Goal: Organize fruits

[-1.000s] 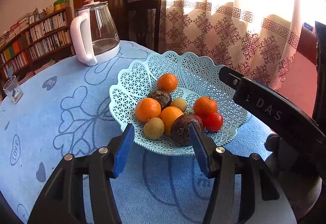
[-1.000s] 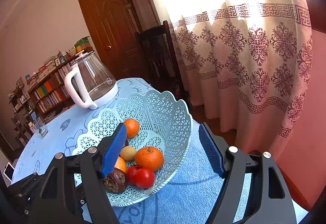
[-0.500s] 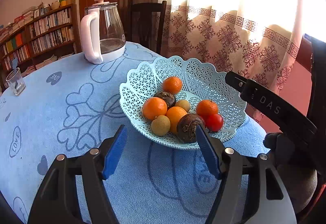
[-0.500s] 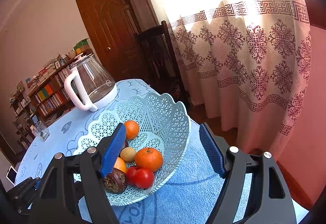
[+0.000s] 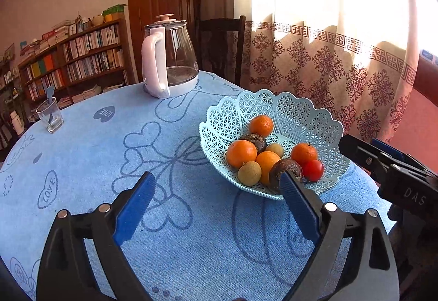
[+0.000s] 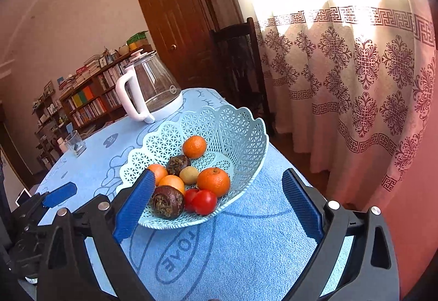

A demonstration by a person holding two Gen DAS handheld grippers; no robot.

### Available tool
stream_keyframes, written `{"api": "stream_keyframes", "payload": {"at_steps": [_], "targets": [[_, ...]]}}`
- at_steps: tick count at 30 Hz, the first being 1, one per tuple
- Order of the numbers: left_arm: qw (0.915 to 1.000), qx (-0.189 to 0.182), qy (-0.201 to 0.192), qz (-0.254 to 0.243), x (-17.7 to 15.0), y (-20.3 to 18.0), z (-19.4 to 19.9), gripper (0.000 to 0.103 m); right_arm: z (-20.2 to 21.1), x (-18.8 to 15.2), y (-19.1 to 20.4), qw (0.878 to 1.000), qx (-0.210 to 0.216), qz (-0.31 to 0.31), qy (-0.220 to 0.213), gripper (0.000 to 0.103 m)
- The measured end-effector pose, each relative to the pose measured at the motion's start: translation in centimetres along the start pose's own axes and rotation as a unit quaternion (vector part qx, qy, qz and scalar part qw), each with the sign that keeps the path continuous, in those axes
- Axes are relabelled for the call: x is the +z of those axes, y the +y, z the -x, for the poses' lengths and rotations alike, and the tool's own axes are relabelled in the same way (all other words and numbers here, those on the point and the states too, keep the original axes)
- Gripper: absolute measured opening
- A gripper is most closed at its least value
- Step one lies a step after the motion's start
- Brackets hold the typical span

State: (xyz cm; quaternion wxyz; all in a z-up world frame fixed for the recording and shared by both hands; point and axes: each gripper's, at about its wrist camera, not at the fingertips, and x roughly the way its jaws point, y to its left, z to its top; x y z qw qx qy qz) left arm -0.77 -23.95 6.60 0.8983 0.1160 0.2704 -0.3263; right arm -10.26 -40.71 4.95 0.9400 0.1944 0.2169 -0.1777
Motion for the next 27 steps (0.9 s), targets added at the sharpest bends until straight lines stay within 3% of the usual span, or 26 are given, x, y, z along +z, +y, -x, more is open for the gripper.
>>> {"api": "stream_keyframes", "payload": {"at_steps": [6,15,27], "targets": [[0.9985,0.053,-0.011,0.009,-0.2,1.0,0.1,0.094,-0.2,-0.5,1.3,1.0,-0.009,0.03,0.004,0.1],[0.9949,0.098,-0.023,0.011,-0.3,1.7,0.5,0.098,-0.9,-0.7,1.7,0.999,-0.024,0.043,0.015,0.1],[0.9924,0.121,-0.019,0.01,-0.7,2.2,0.2,0.098,-1.2,-1.1,3.1,0.996,-0.037,0.085,0.018,0.1]]}}
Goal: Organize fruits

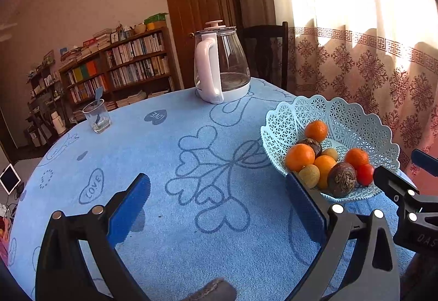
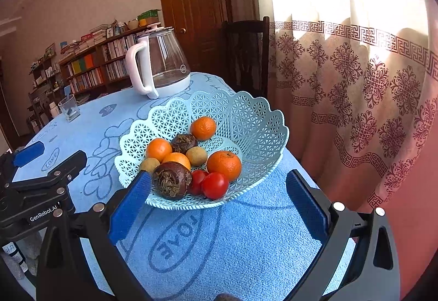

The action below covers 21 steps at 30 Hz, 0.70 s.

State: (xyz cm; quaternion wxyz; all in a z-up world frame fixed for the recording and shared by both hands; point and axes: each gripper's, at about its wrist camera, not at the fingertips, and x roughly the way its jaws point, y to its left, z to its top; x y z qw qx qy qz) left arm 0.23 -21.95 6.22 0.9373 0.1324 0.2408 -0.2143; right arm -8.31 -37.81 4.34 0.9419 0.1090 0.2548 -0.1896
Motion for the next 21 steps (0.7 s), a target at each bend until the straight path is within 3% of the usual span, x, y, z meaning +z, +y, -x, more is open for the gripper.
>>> {"api": "stream_keyframes", "payload": {"at_steps": [21], "targets": [[0.9999,0.011,0.003,-0.002,-0.35,-0.09,-0.43,0.098,-0.37,-0.18,0.83,1.0,-0.015,0.023,0.007,0.1]]}}
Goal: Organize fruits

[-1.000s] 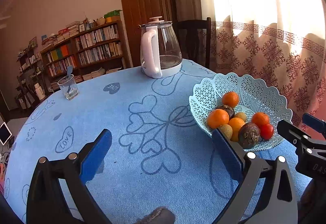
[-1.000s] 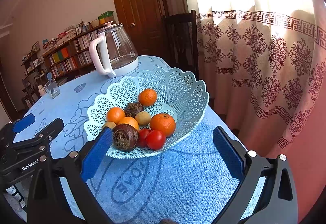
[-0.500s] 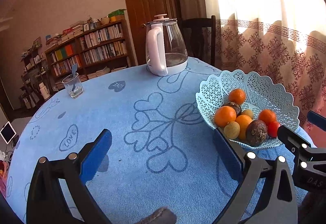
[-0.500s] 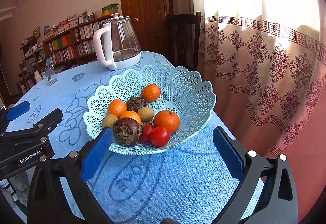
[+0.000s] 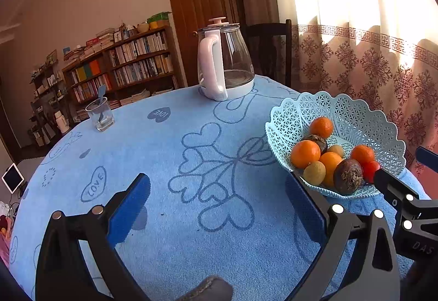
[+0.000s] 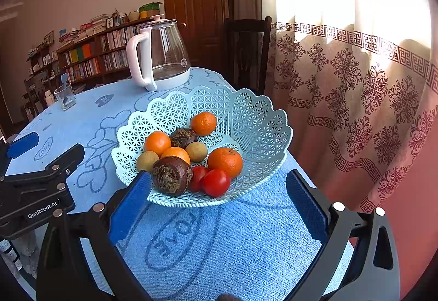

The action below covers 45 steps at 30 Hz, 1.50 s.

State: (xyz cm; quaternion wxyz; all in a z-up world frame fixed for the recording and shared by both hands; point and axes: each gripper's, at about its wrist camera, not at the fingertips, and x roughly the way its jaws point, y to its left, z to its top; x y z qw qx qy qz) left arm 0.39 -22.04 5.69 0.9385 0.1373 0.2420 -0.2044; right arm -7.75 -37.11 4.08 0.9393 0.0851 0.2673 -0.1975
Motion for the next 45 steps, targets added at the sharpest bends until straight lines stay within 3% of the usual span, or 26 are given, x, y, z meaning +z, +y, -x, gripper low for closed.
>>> {"api": "stream_keyframes", "payload": {"at_steps": [38,45], "targets": [[0.9998,0.005,-0.007,-0.016,-0.27,-0.56,0.15,0.098,-0.09,0.04,0.01,1.0,-0.002,0.002,0.0,0.1],[0.9998,0.012,0.012,-0.008,-0.42,0.08,-0.17,0.098,-0.28,-0.09,-0.27,1.0,0.0,-0.003,0.004,0.1]]}}
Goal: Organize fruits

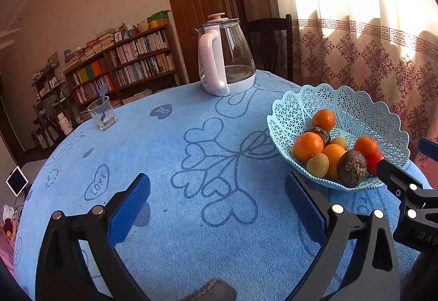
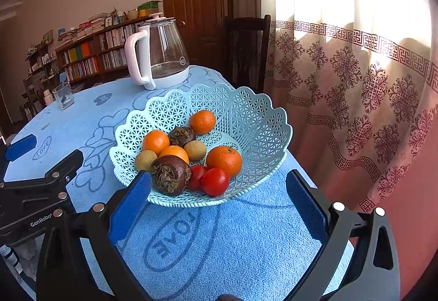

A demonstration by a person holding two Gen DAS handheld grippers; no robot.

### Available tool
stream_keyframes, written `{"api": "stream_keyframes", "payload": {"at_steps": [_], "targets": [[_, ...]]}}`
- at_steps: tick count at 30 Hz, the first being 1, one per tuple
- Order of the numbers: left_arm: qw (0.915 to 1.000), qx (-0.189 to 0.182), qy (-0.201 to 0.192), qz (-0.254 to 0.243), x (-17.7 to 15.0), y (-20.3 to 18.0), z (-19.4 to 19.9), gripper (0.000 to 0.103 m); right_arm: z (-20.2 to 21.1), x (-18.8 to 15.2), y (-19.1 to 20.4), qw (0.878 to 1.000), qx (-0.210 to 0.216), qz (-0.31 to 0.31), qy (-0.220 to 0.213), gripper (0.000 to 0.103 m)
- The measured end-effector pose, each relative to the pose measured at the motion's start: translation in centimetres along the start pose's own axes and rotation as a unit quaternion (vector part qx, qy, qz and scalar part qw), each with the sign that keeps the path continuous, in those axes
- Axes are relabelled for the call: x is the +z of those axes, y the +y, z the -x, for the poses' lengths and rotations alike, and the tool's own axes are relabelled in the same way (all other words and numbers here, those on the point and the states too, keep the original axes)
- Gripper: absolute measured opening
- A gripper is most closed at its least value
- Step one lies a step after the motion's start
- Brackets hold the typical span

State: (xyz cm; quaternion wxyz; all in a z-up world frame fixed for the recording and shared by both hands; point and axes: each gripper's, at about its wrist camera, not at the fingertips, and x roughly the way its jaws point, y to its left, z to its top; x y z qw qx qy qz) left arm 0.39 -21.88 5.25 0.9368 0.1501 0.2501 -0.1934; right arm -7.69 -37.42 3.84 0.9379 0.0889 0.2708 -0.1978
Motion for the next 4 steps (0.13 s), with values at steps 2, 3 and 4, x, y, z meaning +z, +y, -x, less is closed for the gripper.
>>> {"api": "stream_keyframes", "payload": {"at_steps": [2,3,4], "targets": [[0.9999,0.005,0.007,0.006,-0.2,0.6,0.0,0.098,0.0,-0.1,-0.1,1.0,-0.001,-0.001,0.0,0.1],[0.9999,0.008,0.011,0.009,-0.3,1.0,0.0,0.098,0.0,-0.1,0.0,1.0,-0.003,-0.001,-0.001,0.1],[0.9998,0.009,0.015,0.011,-0.4,1.3,0.1,0.098,0.0,-0.1,0.0,1.0,-0.003,-0.001,-0.001,0.1]]}}
